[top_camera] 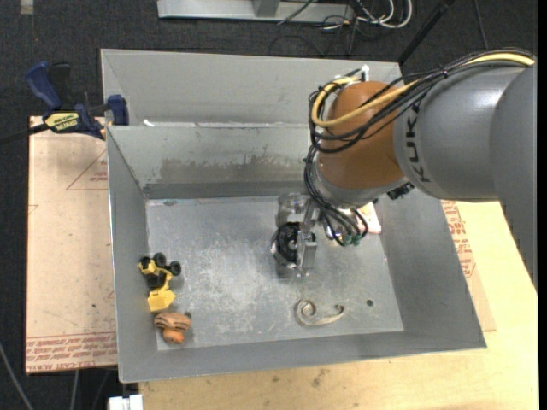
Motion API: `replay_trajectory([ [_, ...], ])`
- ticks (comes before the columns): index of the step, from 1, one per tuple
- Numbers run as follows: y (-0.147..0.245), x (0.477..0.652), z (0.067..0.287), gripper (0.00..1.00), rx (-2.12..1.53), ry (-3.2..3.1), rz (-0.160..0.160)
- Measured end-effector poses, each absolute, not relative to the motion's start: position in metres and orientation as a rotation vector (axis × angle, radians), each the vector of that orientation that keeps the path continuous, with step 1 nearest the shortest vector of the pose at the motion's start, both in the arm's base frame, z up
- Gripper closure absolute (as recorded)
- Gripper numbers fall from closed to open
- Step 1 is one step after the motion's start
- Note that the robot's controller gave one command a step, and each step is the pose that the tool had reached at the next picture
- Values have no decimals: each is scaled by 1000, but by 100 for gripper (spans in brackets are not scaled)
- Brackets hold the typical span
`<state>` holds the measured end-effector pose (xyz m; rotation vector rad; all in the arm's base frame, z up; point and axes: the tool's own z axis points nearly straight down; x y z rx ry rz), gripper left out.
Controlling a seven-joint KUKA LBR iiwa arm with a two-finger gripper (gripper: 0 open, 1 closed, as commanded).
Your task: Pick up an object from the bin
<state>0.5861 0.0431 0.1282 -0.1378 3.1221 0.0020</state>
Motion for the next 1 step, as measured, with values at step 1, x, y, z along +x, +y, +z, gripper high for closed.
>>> replay_trajectory([
  [1, 17, 576, 93, 100, -149, 3136, 2],
])
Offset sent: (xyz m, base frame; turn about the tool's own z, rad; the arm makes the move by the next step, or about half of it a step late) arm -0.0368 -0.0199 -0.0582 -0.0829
